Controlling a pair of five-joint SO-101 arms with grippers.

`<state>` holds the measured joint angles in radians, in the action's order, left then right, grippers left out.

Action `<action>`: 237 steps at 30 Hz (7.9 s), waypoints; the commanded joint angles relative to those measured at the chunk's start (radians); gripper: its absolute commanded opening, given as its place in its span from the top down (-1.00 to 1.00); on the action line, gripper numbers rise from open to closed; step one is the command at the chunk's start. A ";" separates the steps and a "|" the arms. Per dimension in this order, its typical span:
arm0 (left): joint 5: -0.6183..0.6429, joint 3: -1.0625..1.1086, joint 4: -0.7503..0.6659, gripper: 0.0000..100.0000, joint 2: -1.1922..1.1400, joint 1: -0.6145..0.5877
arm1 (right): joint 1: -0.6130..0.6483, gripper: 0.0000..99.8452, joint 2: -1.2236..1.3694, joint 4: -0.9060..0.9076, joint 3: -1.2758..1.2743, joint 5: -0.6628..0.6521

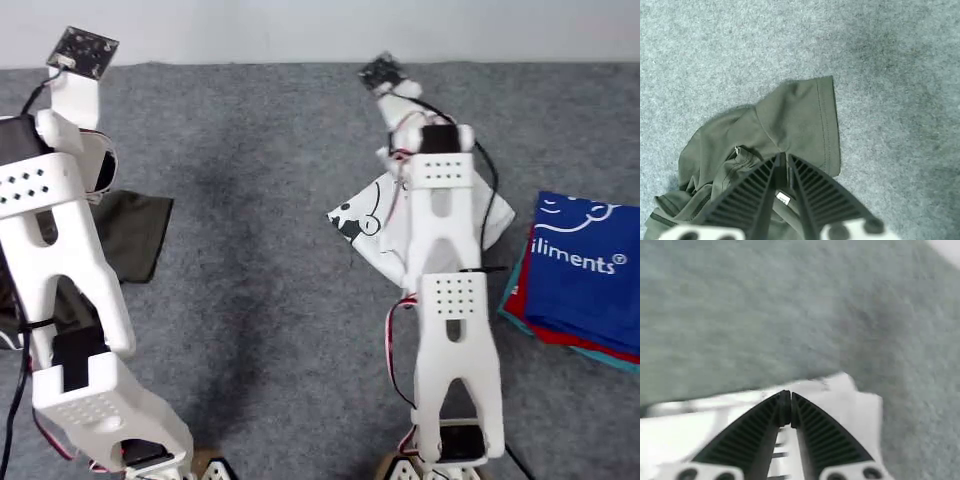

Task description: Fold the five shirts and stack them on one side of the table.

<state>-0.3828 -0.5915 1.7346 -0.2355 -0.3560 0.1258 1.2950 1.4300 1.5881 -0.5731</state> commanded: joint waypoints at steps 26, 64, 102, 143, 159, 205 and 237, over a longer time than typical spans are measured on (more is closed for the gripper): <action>-0.006 -0.002 0.020 0.97 0.064 -0.006 | 0.139 0.98 -0.202 0.317 -0.057 0.155; -0.006 0.139 0.018 0.97 0.198 0.000 | -0.326 0.98 -0.042 0.351 0.021 0.069; -0.012 0.418 0.018 0.97 0.483 -0.006 | -0.114 0.98 0.097 -0.154 0.094 0.077; -0.011 0.426 0.017 0.97 0.476 0.000 | -0.102 0.21 -0.538 0.166 -0.893 1.201; -0.008 0.426 0.020 0.97 0.483 -0.005 | -0.165 0.97 -0.334 0.064 -0.848 1.051; -0.008 0.426 0.017 0.97 0.474 0.003 | -0.736 0.98 -0.963 0.366 -0.801 0.130; -0.008 0.426 0.018 0.97 0.474 0.003 | -0.664 0.95 -0.963 0.364 -0.979 0.071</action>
<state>-0.3859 -0.1634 1.7346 0.2064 -0.3560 -0.5907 0.3836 1.7553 0.6889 -0.5071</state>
